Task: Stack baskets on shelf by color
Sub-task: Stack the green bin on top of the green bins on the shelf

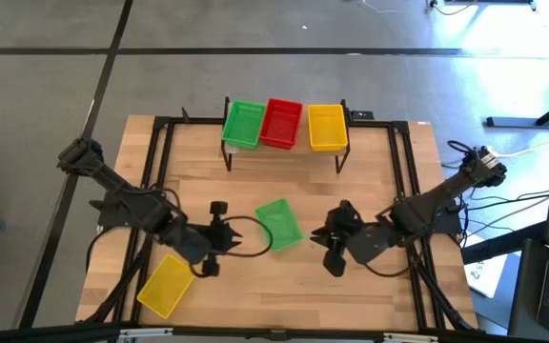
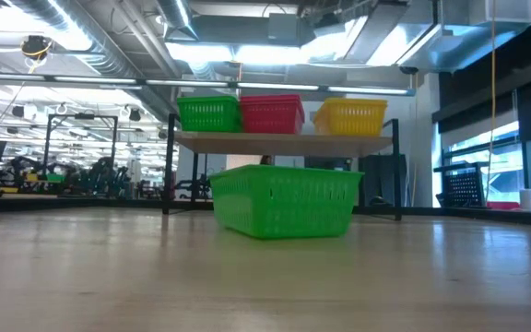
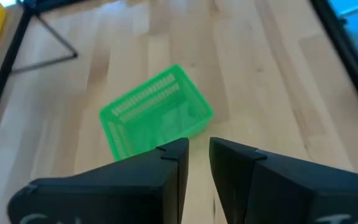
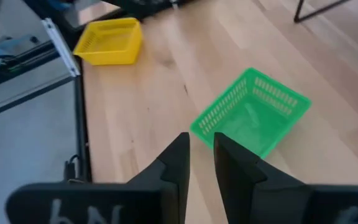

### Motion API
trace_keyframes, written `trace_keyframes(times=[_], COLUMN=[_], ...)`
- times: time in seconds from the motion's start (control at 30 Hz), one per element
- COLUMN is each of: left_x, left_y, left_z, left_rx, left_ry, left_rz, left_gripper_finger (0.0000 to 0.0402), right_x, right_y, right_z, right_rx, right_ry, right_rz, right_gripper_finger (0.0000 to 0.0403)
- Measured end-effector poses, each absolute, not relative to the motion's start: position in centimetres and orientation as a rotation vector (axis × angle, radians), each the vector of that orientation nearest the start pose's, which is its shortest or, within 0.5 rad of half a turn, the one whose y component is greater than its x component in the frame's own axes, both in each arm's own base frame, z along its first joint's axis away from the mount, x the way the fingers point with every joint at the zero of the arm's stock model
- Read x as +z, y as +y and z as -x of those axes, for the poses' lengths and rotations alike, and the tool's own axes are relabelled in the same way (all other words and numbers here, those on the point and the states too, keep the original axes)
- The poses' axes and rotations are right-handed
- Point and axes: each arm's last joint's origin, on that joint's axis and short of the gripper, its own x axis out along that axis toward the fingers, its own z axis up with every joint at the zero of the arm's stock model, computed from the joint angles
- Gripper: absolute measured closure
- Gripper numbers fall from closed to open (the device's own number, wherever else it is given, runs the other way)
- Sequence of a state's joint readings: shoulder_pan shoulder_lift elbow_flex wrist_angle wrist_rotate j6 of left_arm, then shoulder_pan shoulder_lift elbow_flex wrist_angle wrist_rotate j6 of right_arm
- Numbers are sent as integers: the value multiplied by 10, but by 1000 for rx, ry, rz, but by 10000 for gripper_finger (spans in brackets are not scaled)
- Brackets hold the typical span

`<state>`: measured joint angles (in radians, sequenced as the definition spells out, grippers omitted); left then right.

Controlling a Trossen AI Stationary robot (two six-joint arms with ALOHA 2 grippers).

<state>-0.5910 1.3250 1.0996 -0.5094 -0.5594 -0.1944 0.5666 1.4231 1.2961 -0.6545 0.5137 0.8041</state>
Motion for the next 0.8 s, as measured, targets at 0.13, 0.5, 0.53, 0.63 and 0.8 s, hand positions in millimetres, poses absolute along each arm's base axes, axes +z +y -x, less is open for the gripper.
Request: trace_keyframes(times=[0.13,0.5,0.53,0.63,0.8], left_x=[293,264,262,259,259], left_y=[-137,-133,-132,-127,-113], left_z=[-248,-279,-282,-289,-296], left_rx=[82,3,3,24,58], left_ry=[639,733,726,725,722], left_rz=[-161,-271,-270,-261,-232], left_gripper_finger=[344,365,368,372,358], right_x=[337,344,344,344,344], right_y=[151,164,165,165,165], right_z=[-248,-232,-232,-231,-232], right_rx=[-179,-94,-91,-89,-90], right_ry=[616,611,611,612,611], right_rz=[-378,-347,-345,-346,-347], right_gripper_finger=[334,334,334,334,334])
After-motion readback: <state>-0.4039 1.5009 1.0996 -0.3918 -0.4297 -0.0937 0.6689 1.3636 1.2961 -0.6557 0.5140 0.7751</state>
